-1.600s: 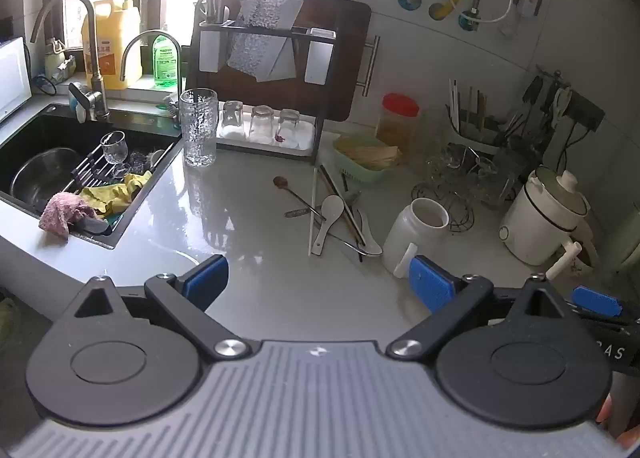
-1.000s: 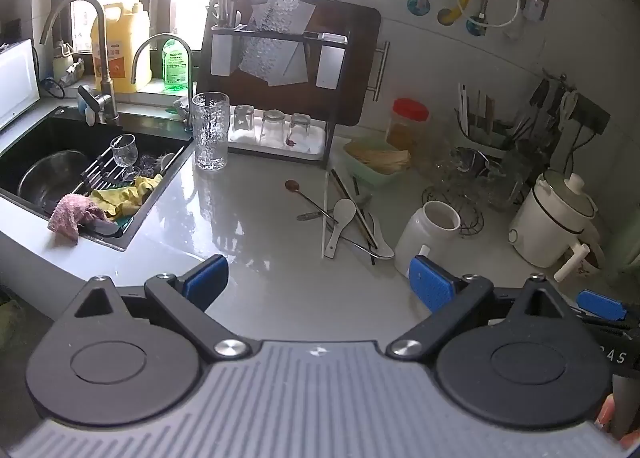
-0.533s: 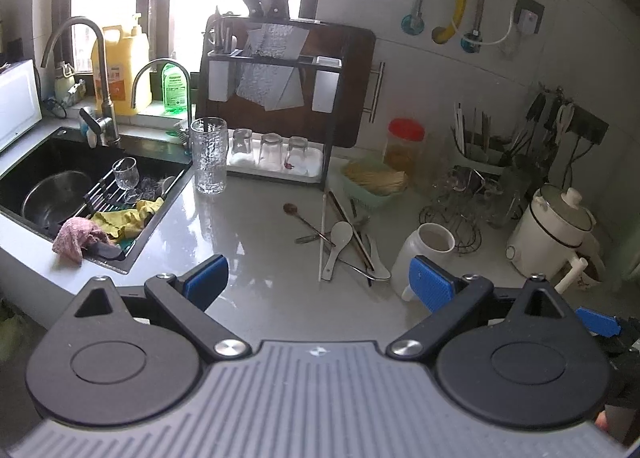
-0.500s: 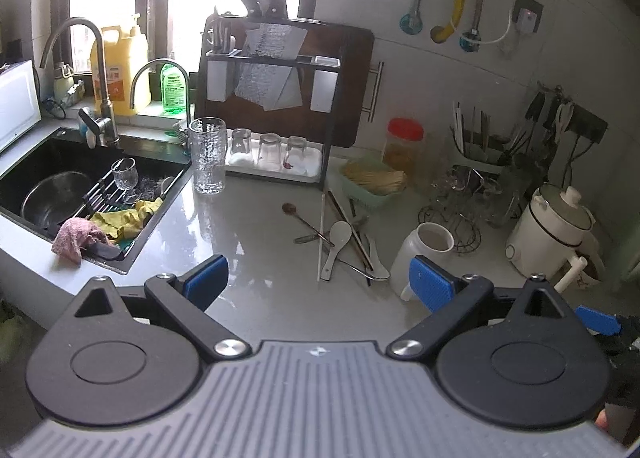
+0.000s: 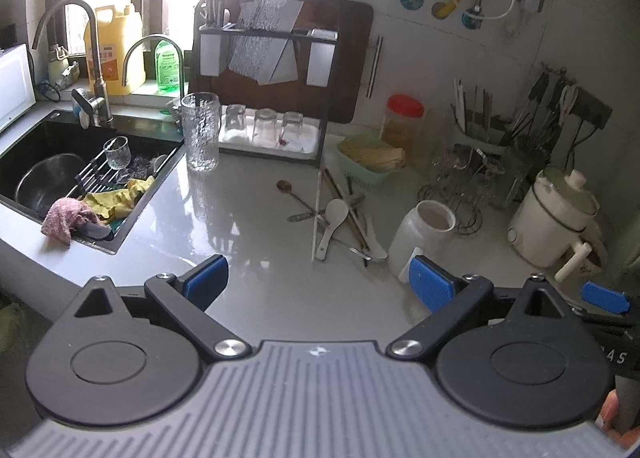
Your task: Organize utensils
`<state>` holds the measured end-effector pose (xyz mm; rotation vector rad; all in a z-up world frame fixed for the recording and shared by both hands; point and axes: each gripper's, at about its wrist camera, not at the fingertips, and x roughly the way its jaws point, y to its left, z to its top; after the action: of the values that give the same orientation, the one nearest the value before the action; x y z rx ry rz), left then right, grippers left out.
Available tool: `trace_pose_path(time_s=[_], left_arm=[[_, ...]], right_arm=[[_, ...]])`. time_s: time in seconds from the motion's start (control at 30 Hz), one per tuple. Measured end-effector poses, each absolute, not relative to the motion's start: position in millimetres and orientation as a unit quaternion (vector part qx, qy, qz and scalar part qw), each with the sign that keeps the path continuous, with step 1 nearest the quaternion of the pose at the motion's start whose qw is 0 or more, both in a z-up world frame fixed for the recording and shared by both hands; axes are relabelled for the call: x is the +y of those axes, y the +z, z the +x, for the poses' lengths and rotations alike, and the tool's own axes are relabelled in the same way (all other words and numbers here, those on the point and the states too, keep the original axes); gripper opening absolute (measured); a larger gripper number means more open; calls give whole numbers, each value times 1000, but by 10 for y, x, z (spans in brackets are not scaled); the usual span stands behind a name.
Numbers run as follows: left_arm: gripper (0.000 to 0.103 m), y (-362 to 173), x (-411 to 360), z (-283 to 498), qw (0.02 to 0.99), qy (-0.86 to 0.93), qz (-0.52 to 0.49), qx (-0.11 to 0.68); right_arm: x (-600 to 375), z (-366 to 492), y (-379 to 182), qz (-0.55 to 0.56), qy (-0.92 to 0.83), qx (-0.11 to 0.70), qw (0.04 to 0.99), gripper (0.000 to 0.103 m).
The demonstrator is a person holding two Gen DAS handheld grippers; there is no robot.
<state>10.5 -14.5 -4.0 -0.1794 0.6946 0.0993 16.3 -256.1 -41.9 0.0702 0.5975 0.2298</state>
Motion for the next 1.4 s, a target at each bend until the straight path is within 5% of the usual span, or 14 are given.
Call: trace_pose_path(time_s=[1.4], left_arm=[[99,-302,-61,204,925,42,-70,370]], right_arm=[[-2495,130,-614,53,120,305,943,103]])
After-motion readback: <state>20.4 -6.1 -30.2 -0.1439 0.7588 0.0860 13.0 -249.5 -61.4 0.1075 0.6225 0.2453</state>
